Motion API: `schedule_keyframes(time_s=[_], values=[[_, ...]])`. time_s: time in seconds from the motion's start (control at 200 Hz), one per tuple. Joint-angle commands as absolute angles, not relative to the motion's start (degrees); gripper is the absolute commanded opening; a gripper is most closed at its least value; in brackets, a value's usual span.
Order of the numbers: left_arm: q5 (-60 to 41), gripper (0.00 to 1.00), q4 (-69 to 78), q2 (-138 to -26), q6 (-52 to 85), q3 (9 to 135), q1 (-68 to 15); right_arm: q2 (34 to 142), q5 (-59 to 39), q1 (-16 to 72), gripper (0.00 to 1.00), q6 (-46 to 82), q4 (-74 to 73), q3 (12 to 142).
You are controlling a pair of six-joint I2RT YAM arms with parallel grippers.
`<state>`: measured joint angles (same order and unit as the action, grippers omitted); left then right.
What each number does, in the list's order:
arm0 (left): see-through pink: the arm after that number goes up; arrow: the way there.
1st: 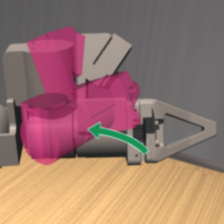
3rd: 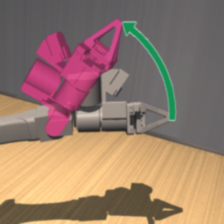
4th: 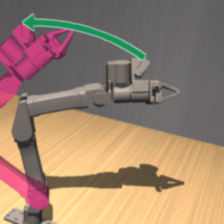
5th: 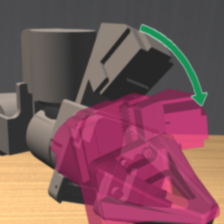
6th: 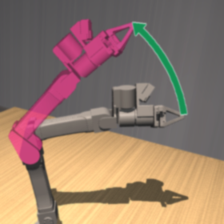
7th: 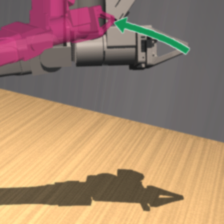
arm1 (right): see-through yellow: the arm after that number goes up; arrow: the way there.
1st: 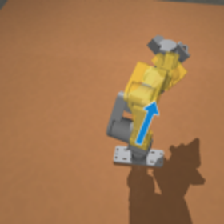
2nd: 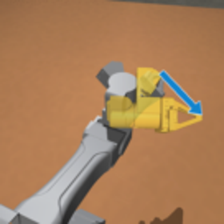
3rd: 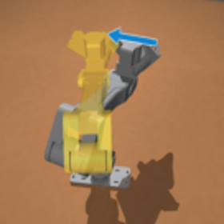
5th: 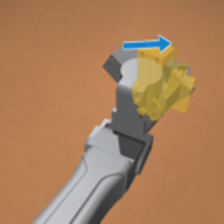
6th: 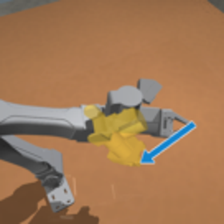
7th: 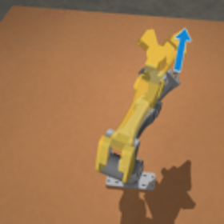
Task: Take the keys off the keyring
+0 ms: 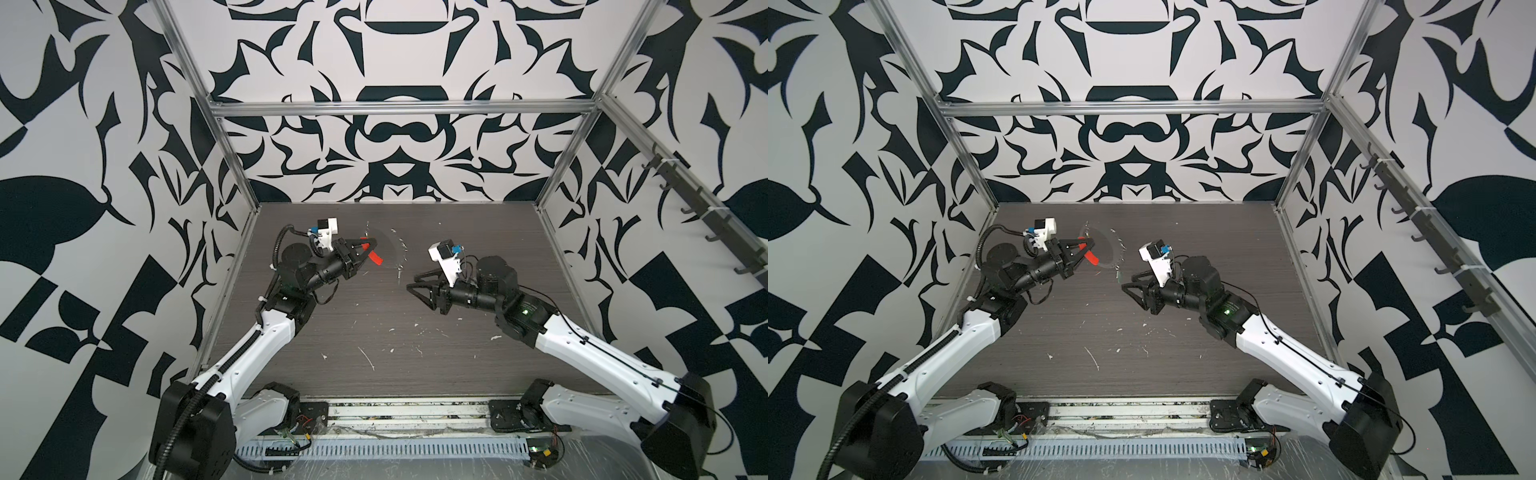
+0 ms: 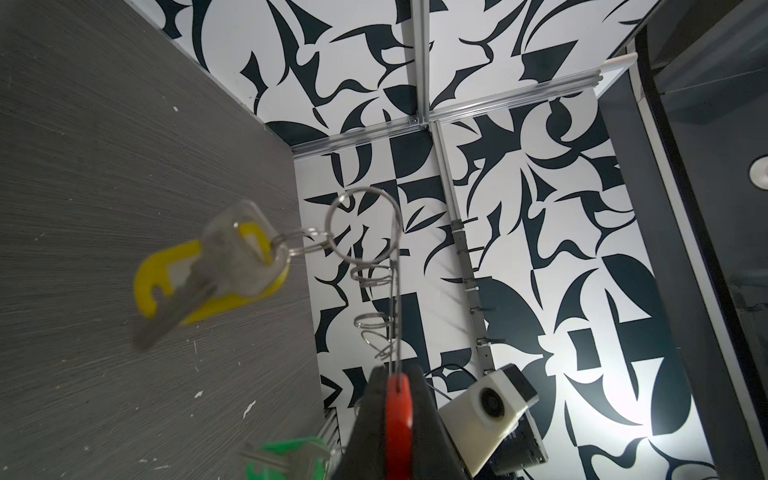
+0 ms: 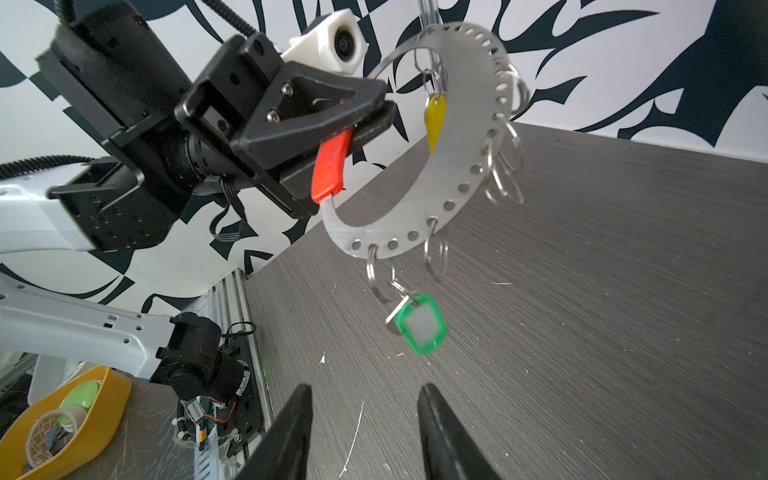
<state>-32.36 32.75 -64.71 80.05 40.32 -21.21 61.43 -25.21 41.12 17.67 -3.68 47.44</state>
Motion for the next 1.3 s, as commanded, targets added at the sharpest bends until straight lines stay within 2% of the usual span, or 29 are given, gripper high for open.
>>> schedule_keyframes(time_s=[0.0, 0.625, 0.99, 1.295], values=[[-34.45, 0.0, 40.75, -65.81, 86.12, 38.79, -20.86, 61.21, -25.14, 41.5, 0.43, 16.89, -7.81, 49.3], [-32.87, 0.0, 34.71, -61.02, 83.42, 37.88, -20.89, 65.73, -22.69, 44.64, 0.44, 15.26, -9.98, 54.0], [-32.87, 0.0, 35.08, -60.65, 83.64, 37.48, -20.92, 65.78, -19.86, 44.91, 0.25, 14.1, -9.73, 54.47], [-32.78, 0.0, 35.86, -60.74, 84.0, 37.12, -20.86, 65.83, -19.05, 44.9, 0.21, 14.1, -9.76, 54.8]])
